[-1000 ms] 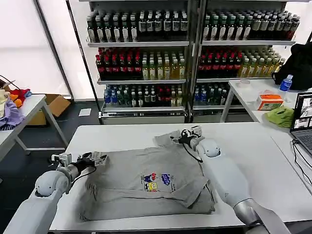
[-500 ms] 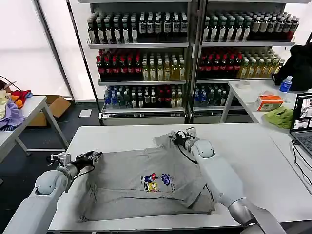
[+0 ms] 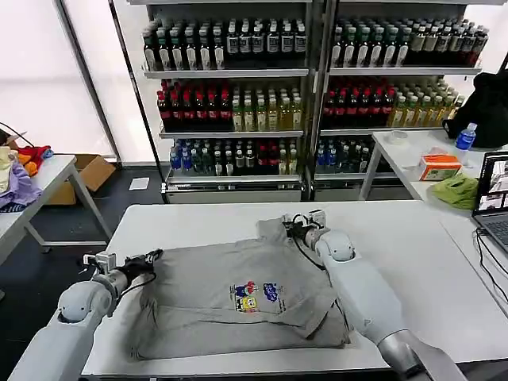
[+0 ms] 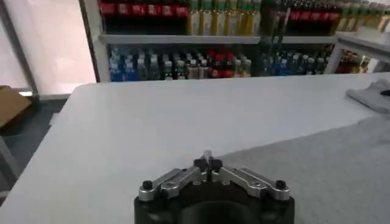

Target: Fold and organize the clothes.

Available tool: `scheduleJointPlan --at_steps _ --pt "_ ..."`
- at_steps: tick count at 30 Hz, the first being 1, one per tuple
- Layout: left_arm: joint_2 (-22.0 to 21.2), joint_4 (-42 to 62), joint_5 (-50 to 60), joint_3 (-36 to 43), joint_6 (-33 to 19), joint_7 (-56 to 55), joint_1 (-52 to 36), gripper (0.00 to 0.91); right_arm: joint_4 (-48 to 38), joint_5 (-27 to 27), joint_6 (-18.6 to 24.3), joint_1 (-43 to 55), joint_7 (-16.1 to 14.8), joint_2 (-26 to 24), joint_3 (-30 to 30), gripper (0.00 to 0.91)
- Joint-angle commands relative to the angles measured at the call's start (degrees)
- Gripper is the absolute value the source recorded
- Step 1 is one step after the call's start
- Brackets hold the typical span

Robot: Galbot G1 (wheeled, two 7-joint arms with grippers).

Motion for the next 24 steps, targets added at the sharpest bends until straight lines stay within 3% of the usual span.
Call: scheduleJointPlan --at_steps 1,12,24 --pt "1.1 -8.7 -2.1 -1.9 -0.8 -1.6 1.9 0.01 14.7 7.6 -0.8 -3.4 3.2 -1.4 3.0 0.0" --pt "3.6 -22.9 -2.2 -7.9 0.2 -2.5 11.6 0.01 36.9 13.1 -2.4 -14.7 7.4 -7.9 5.5 0.0" --pt "5.2 -30.2 -2.0 -14.2 1.4 -3.3 24.3 0.01 49.2 15.8 -1.9 -31.0 9.6 -15.1 13.4 0.0"
